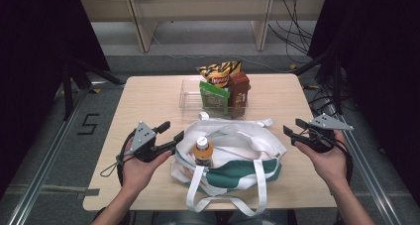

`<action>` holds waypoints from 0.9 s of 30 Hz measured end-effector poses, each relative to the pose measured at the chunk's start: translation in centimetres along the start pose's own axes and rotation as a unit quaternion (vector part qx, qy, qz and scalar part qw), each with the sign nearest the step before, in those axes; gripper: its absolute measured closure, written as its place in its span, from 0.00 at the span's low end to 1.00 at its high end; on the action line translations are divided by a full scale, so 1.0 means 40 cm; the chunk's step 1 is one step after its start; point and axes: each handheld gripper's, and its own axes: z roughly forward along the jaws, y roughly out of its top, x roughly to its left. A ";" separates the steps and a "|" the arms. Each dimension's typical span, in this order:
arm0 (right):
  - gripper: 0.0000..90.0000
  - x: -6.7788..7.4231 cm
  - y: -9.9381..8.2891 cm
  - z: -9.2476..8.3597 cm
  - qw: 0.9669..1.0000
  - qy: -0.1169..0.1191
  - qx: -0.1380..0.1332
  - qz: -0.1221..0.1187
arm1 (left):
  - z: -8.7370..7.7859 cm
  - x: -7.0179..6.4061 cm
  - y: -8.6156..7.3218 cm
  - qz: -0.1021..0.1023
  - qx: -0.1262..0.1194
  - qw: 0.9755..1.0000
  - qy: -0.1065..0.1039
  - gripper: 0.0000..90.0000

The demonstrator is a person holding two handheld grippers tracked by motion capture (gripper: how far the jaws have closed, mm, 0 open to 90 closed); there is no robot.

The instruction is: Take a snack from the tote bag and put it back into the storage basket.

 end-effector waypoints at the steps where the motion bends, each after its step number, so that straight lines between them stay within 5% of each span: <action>1: 0.51 -0.001 0.000 0.000 1.000 0.000 0.000 0.002 | 0.000 -0.003 0.002 0.002 0.000 1.000 -0.003 0.44; 4: 0.51 -0.003 -0.004 0.001 1.000 -0.004 0.001 0.003 | 0.000 -0.014 0.005 0.001 -0.006 1.000 -0.011 0.44; 5: 0.50 0.005 -0.006 -0.001 1.000 -0.005 0.010 0.024 | -0.001 -0.018 0.008 0.004 -0.004 1.000 -0.012 0.44; 27: 0.50 -0.002 -0.004 0.001 1.000 -0.006 0.010 0.023 | 0.022 -0.073 0.008 0.003 -0.006 0.998 -0.063 0.43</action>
